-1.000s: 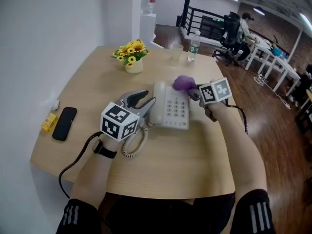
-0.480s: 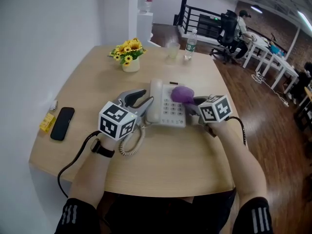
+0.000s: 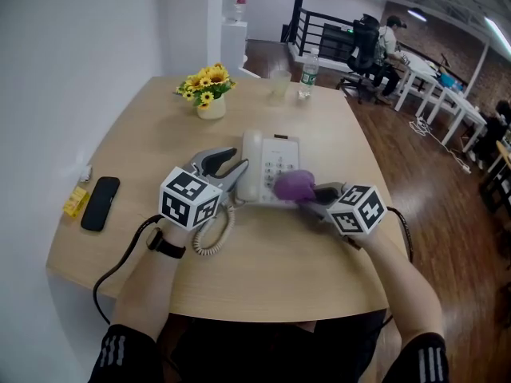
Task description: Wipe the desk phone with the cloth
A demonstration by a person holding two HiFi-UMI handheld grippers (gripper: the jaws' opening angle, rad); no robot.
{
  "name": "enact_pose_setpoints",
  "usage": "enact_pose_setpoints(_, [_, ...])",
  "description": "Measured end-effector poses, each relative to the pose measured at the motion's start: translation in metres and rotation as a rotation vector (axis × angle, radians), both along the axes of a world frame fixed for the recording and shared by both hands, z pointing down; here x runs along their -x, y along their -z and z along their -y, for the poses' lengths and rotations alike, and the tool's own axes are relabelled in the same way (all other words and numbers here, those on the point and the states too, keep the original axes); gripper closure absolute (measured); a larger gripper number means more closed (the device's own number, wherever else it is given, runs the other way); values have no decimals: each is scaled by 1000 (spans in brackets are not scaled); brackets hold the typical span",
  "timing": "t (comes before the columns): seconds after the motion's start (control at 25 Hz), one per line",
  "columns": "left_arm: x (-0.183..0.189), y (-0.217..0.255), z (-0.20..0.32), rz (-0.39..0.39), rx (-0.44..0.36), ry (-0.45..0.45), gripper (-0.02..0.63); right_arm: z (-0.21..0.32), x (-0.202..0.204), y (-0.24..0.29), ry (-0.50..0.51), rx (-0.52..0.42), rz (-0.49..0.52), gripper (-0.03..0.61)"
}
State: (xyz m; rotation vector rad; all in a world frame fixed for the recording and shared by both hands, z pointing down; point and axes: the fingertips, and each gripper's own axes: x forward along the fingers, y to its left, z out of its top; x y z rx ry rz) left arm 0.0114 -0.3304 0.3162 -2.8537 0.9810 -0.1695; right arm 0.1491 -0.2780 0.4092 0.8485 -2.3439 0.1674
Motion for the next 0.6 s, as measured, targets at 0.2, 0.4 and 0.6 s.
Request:
enact_pose_setpoints(0.2, [-1,1,-2,-3,-2,-4,483,-4,1,21,51,-38,-21,503])
enact_pose_setpoints(0.4, [0,-1,-1,-5,4,-1,483,62,-6,70,-62,-154,-15,502])
enact_pose_setpoints(0.6, [-2,-2,-2,-4,5,-12,483,122,5,76,-113,-168,-106,502])
